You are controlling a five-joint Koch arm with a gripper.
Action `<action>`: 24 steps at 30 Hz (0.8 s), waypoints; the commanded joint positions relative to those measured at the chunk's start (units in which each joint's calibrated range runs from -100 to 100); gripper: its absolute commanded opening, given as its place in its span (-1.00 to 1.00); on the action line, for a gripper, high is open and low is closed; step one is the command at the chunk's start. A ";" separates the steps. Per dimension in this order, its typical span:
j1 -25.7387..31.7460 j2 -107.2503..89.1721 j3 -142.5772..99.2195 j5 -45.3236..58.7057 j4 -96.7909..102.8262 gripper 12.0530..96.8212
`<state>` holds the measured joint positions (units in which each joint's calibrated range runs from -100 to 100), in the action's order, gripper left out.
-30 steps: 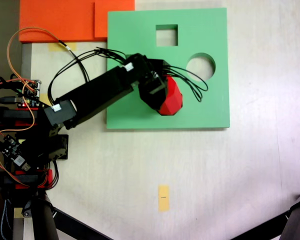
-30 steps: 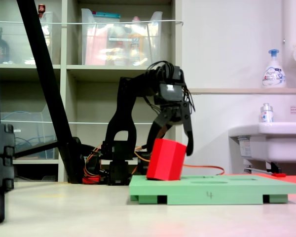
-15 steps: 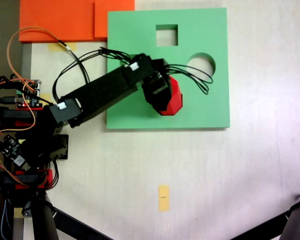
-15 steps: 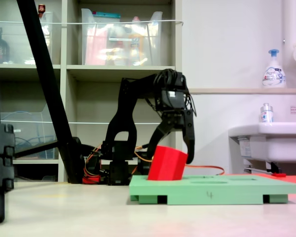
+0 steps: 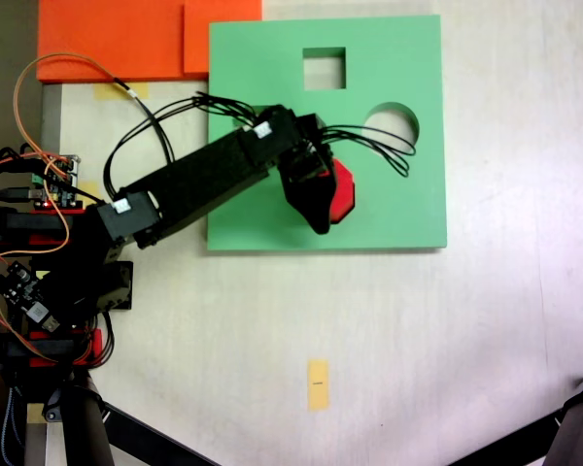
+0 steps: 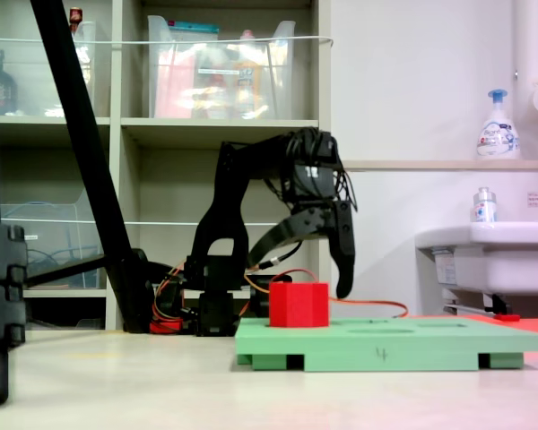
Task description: Put the octagonal pillar block into the corresponding hole
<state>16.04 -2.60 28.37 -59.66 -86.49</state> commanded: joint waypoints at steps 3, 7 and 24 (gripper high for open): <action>-0.10 -12.07 2.44 0.73 -3.21 0.65; -1.47 -28.69 2.44 6.20 -3.50 0.65; -12.84 -97.40 -55.09 50.60 58.04 -0.18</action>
<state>3.49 -92.48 -24.84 -10.72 -51.74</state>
